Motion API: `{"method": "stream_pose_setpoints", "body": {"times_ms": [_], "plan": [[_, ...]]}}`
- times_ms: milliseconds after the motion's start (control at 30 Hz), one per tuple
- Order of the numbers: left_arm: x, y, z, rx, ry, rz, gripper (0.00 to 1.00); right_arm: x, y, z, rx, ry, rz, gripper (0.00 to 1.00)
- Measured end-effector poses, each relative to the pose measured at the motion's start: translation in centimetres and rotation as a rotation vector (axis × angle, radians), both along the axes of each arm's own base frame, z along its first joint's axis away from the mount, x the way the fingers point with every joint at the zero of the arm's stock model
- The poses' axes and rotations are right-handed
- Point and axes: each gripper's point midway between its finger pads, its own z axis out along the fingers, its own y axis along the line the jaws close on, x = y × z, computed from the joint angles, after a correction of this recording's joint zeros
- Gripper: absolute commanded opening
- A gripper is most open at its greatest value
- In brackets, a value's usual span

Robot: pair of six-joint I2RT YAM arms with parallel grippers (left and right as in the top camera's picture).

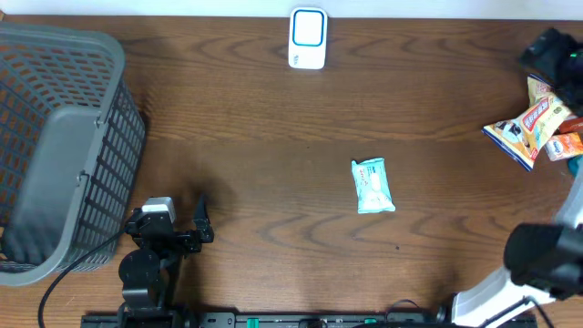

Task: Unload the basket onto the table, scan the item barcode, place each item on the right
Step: 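Carry the snack bag to the right edge and release it, then reach the right gripper to the green wipes pack and grasp it, then lift the green wipes pack with the right gripper toward the scanner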

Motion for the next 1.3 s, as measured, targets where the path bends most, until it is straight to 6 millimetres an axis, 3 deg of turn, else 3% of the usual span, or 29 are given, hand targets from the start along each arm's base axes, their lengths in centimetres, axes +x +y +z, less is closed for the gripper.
{"method": "stream_pose_setpoints", "body": {"times_ms": [100, 200, 400, 467, 600, 833, 933, 1033, 1300], "plan": [[0.0, 0.0, 0.0, 0.0, 0.0, 0.0, 0.98, -1.2, 5.7, 0.5, 0.022, 0.046, 0.106, 0.99], [0.0, 0.0, 0.0, 0.0, 0.0, 0.0, 0.98, -2.4, 10.1, -0.1, -0.009, 0.123, 0.203, 0.99], [0.0, 0.0, 0.0, 0.0, 0.0, 0.001, 0.98, -4.6, 17.7, -1.7, -0.157, 0.224, 0.409, 0.99], [0.0, 0.0, 0.0, 0.0, 0.0, 0.0, 0.98, -5.6, 20.8, -3.4, -0.21, 0.265, 0.508, 0.99], [0.0, 0.0, 0.0, 0.0, 0.0, 0.0, 0.99, -8.1, 24.8, -7.8, -0.282, 0.362, 0.666, 0.99], [0.0, 0.0, 0.0, 0.0, 0.0, 0.0, 0.98, -11.6, 26.3, -17.1, -0.424, 0.484, 0.79, 0.99], [0.0, 0.0, 0.0, 0.0, 0.0, 0.0, 0.98, -12.4, 26.3, -20.0, -0.446, 0.49, 0.813, 0.89], [0.0, 0.0, 0.0, 0.0, 0.0, 0.001, 0.98, -12.1, 26.1, -22.0, -0.472, 0.453, 0.811, 0.8], [0.0, 0.0, 0.0, 0.0, 0.0, 0.0, 0.98, -11.5, 24.5, -25.7, -0.568, 0.412, 0.784, 0.72]]}}
